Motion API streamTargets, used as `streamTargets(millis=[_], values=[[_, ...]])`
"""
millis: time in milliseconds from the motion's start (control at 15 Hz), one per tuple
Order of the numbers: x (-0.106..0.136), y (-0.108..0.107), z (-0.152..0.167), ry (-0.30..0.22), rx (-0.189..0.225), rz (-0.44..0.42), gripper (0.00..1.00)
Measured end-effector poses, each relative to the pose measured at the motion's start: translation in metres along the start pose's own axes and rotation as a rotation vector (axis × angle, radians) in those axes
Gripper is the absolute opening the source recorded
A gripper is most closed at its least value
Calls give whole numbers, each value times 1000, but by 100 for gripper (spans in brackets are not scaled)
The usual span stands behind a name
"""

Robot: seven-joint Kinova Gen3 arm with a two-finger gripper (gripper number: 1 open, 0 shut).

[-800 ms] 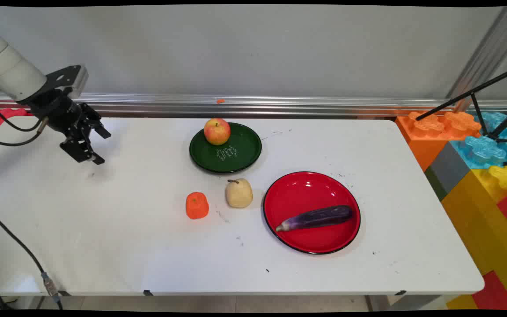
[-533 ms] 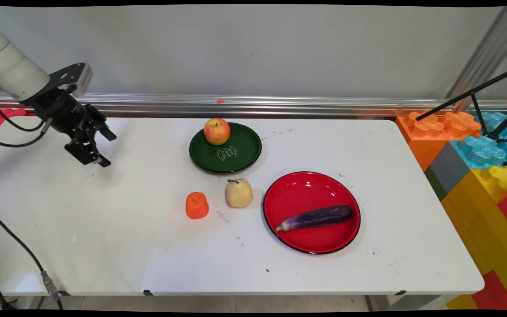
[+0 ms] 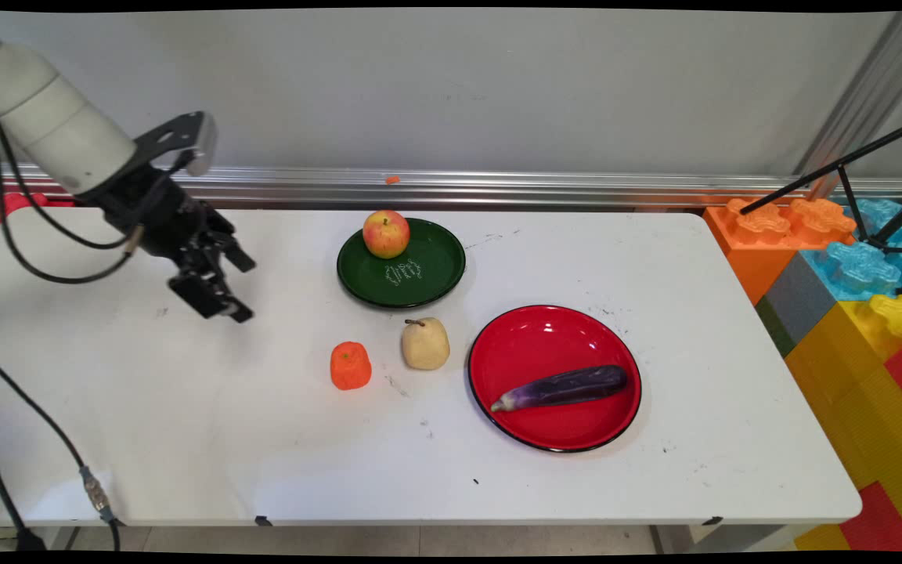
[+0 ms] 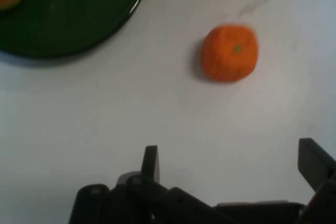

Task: Pick up the eggplant from the red plate

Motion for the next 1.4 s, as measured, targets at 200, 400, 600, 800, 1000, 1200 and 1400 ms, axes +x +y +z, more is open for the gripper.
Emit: streamTargets(millis=[200, 400, 600, 800, 1000, 1200, 1400], values=[[34, 24, 6, 10, -5, -33, 100], [77, 46, 17, 35, 0, -57, 100], [117, 63, 34, 57, 7, -76, 100], [152, 78, 57, 73, 12, -91, 100], [183, 94, 82, 83, 11, -106, 100], [210, 109, 110, 84, 16, -120, 100], [232, 120, 139, 84, 23, -131, 100]])
